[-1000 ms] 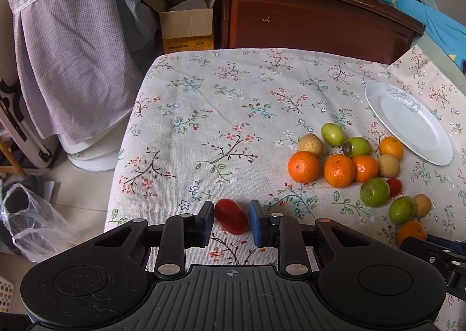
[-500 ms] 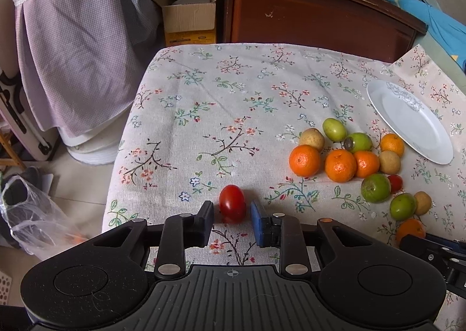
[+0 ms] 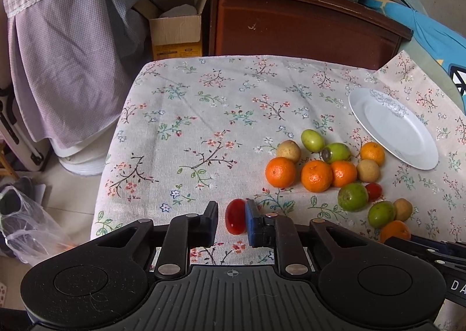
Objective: Organize fruits
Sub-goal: 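Grasp the red cherry tomato with the left tool while the right tool grasps a tangerine, then carry both fruits onto the white plate and open both tools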
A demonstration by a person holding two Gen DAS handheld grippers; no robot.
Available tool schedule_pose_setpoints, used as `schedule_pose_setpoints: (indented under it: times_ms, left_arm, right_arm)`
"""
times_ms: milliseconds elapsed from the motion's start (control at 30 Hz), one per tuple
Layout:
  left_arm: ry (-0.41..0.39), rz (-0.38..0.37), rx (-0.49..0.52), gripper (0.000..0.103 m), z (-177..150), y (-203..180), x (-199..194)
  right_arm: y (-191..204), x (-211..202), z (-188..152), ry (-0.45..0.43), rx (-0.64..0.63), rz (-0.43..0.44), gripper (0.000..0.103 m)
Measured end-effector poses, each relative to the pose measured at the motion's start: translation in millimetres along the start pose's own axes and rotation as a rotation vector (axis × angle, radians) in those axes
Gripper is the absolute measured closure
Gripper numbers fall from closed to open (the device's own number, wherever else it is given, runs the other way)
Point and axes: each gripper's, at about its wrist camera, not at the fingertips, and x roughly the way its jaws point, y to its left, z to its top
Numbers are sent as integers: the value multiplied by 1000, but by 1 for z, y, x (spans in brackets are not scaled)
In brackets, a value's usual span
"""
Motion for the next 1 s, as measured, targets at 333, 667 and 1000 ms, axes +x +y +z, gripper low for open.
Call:
schedule_pose_setpoints:
  times_ms: [333,667,1000]
  left_arm:
    - [36,-8,21,80,-7,-3,10]
    - [-8,-43,13,86,-3,-11,0]
    - [-23,-121,81,86,8,-49,-18]
  right_arm:
    - [-1,3,-1,15,12,-7,72]
    - [1,0,2,11,8,13,72]
    - [4,-14,17,-32,-20,35,72]
